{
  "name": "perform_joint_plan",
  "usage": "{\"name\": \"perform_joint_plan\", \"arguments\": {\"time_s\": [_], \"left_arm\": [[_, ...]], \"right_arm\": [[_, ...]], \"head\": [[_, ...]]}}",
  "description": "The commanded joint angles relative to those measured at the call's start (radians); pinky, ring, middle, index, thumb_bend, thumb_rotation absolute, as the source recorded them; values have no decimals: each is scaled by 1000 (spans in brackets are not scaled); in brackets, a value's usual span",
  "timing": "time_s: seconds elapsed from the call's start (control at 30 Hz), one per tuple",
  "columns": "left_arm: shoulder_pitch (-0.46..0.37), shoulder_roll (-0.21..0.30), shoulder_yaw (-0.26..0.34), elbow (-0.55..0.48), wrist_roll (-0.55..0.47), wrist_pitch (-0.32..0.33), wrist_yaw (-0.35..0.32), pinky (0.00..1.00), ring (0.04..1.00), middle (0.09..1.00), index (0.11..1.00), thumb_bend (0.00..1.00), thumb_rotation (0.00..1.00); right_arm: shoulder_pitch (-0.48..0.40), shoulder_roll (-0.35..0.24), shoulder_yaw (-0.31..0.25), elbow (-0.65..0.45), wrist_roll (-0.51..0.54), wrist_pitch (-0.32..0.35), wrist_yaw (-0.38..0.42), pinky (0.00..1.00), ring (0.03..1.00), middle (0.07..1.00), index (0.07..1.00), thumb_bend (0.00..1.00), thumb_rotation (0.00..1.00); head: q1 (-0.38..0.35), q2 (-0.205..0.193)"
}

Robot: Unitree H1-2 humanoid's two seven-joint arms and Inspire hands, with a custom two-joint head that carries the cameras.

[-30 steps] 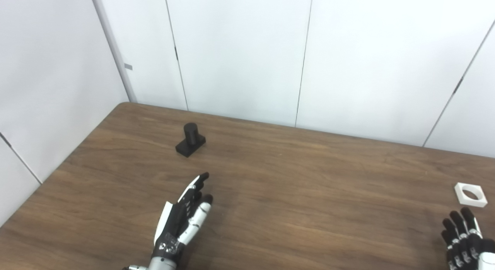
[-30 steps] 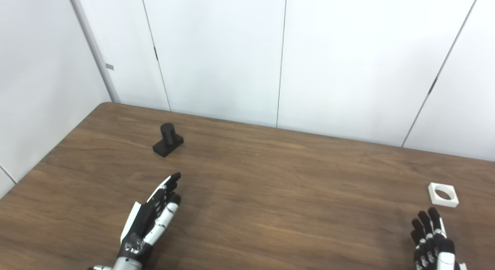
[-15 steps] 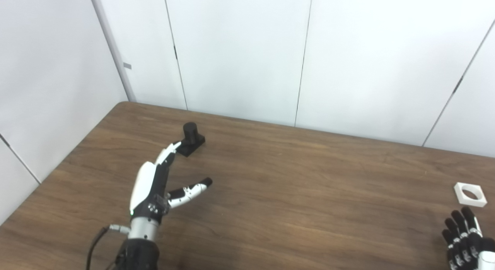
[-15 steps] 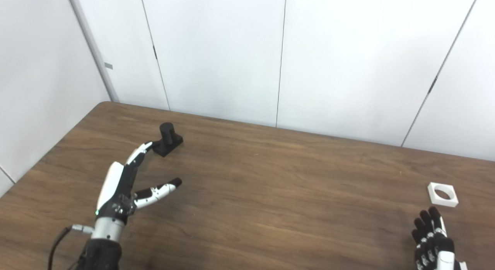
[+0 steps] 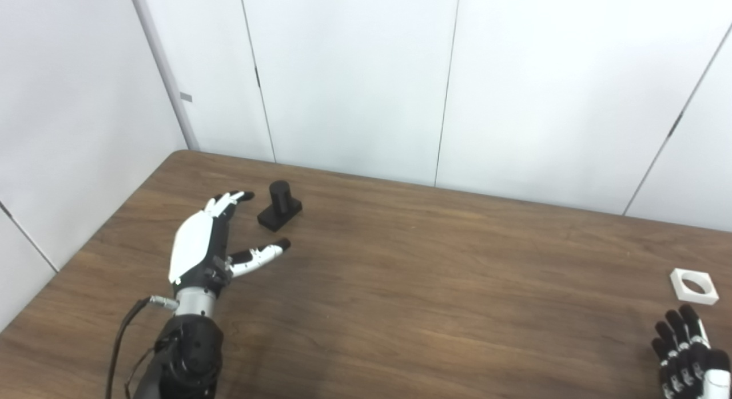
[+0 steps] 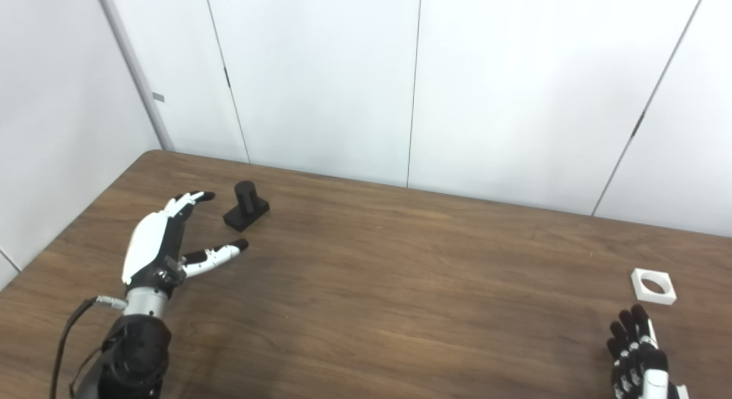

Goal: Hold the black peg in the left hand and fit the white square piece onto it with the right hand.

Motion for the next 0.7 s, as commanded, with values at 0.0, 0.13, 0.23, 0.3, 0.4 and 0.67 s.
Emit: {"name": "perform_joint_plan", "arguments": {"time_s": [0.0,0.13,0.23,0.3,0.4,0.67], "left_arm": [[-55,28,-6,1,38,15,17,1000,993,942,847,829,396],[-107,43,-16,72,41,38,13,1000,997,951,851,821,394],[-145,53,-21,139,35,41,17,1000,988,948,848,820,384],[-166,61,-29,187,40,40,26,1000,985,947,846,821,379],[-199,73,-44,259,42,41,34,1000,988,950,849,820,392],[-275,103,-99,419,39,30,39,1000,987,942,834,847,400]], "right_arm": [[39,1,5,51,-4,-18,9,1000,1000,1000,1000,547,1000],[37,5,8,47,-18,-11,-2,1000,1000,997,1000,537,1000],[36,10,9,46,-20,-14,-3,1000,1000,1000,1000,523,1000],[36,12,9,45,-22,-12,-4,1000,1000,998,1000,521,1000],[37,14,9,44,-24,-18,-5,1000,1000,997,1000,523,1000],[40,13,15,36,-39,-21,-4,1000,989,988,1000,517,1000]], "head": [[0,1],[1,0],[-4,0],[-5,0],[-7,2],[-9,3]]}}
